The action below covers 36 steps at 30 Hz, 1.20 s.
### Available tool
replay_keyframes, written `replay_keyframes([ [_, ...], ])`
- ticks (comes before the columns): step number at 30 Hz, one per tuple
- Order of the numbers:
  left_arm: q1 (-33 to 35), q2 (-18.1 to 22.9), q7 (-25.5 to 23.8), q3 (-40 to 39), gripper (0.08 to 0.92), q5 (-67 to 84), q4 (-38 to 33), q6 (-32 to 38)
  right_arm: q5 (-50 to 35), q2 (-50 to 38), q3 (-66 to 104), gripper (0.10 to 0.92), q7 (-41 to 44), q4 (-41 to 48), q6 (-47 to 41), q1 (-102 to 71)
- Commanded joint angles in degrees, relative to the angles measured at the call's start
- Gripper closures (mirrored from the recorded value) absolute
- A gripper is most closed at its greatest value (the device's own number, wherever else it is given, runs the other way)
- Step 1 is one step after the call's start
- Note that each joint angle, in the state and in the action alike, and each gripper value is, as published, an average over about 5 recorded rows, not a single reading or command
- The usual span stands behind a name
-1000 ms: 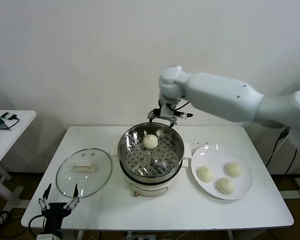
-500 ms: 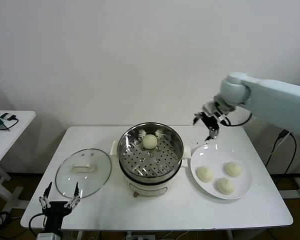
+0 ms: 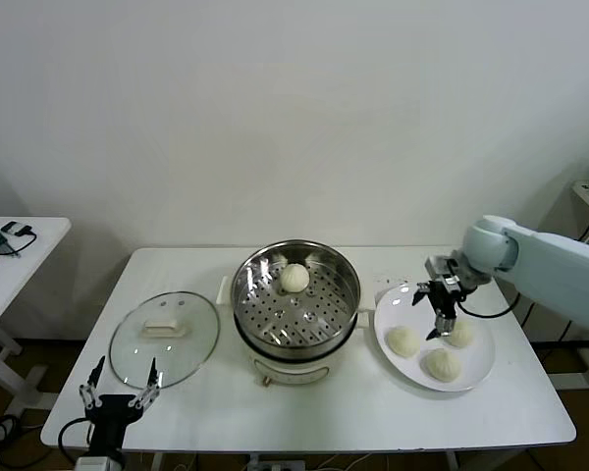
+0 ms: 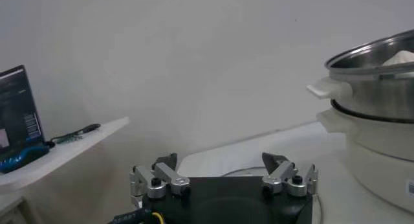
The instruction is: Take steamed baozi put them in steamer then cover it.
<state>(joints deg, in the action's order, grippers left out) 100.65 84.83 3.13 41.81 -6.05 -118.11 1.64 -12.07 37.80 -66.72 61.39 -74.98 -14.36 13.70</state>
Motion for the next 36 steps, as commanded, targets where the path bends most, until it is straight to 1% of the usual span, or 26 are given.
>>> replay_keyframes([
  [1, -0.1, 0.2, 0.0, -0.2, 0.177, -0.7, 0.3, 0.0, 2.8, 2.2, 8.2, 0.203, -0.2, 4.3, -1.9, -11.1],
  [9, 0.1, 0.4, 0.1, 0.0, 0.177, -0.9, 0.8, 0.2, 3.6, 6.2, 9.0, 0.203, -0.2, 7.8, -1.1, -10.4],
  [28, -0.2, 0.3, 0.4, 0.4, 0.177, -0.4, 1.4, 0.2, 6.5, 8.8, 9.2, 0.204, -0.2, 11.1, 0.2, -10.8],
  [31, -0.2, 0.3, 0.4, 0.4, 0.177, -0.4, 1.5, 0.2, 6.6, 8.8, 9.4, 0.22, -0.2, 11.2, 0.3, -11.1],
  [36, -0.4, 0.3, 0.4, 0.3, 0.177, -0.4, 1.5, 0.2, 6.3, 8.6, 9.7, 0.276, -0.1, 10.8, 0.3, -10.8],
])
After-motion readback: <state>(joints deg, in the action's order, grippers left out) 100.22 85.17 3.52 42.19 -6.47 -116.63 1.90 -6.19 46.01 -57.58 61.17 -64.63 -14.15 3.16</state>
